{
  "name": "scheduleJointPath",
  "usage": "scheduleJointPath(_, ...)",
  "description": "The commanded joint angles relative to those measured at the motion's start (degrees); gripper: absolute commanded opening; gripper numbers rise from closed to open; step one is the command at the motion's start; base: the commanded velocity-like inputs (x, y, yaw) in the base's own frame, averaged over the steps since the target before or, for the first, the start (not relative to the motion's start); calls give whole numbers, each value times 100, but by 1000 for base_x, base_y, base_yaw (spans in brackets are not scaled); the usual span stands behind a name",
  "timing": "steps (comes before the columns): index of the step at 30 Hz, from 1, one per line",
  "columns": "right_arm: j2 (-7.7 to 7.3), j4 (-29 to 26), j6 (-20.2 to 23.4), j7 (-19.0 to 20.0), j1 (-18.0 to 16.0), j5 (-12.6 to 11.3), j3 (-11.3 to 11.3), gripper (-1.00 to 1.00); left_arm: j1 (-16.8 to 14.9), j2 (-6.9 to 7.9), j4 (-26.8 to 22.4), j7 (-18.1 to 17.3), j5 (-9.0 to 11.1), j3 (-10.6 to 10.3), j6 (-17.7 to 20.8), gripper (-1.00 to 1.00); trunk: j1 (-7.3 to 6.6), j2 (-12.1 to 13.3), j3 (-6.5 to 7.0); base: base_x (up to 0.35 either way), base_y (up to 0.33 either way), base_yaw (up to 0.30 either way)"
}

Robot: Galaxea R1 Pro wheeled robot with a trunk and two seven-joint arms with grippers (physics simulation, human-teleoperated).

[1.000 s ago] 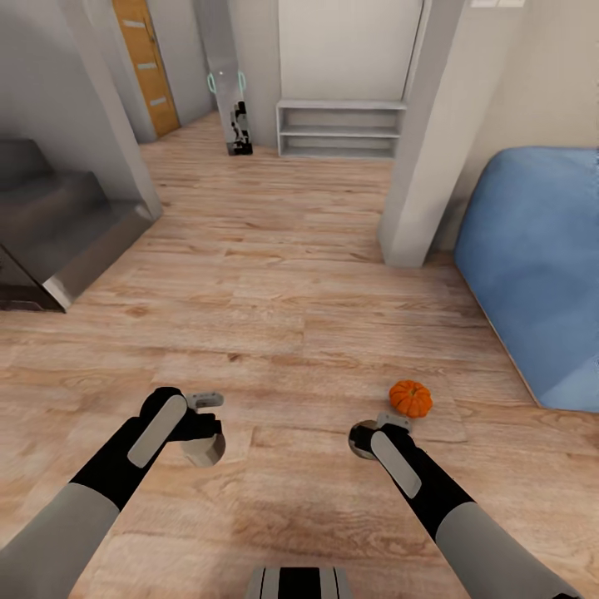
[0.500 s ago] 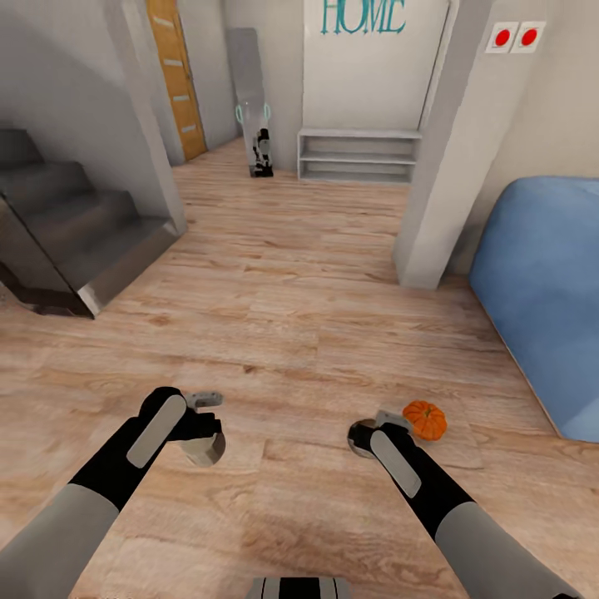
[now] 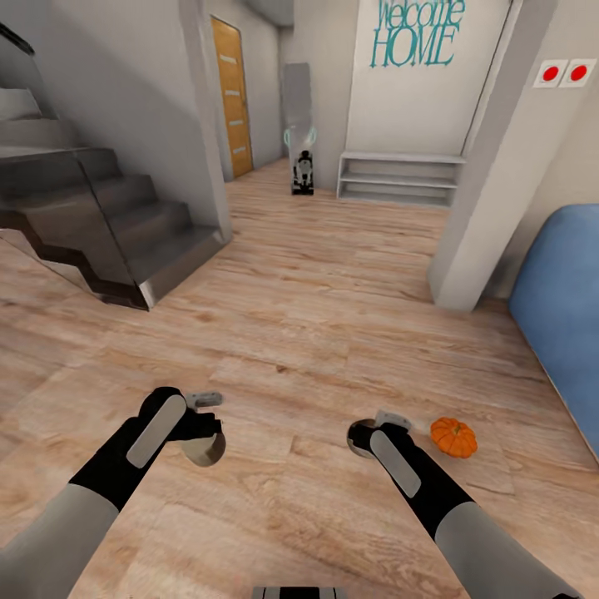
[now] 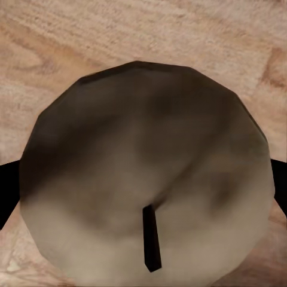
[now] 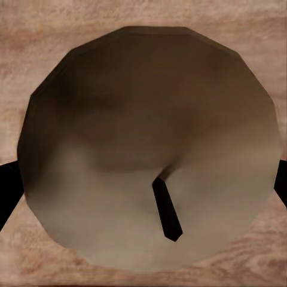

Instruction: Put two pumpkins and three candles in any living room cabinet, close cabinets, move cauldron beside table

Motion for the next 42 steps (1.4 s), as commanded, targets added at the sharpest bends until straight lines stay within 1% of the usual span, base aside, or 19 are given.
scheduleJointPath(1,-9,-12,4,-50,-3,-54,27,-100,-5,5,-2,54,56,-19,5,-100,-2,-2,-4,-45,0,289)
scheduleJointPath(13,28,-12,4,5,-3,-52,33,-100,2,8,-13,34,68,-18,5,-100,-2,-2,-4,-18,0,289)
scheduleJointPath(20,34,-12,4,8,-3,-53,34,-100,2,9,-17,34,77,-19,5,-100,-2,-2,-4,-215,0,290)
scheduleJointPath(24,72,-10,4,9,-3,-52,34,-100,3,10,-22,33,78,-19,5,-100,-2,-2,-4,-196,0,291)
scheduleJointPath(29,105,-5,6,9,-3,-51,34,-100,3,10,-25,33,81,-19,5,-100,-2,-2,-4,-55,0,291)
scheduleJointPath(42,135,-4,4,9,-3,-43,34,-100,3,10,-26,32,82,-19,5,-100,-2,-2,-4,-40,0,291)
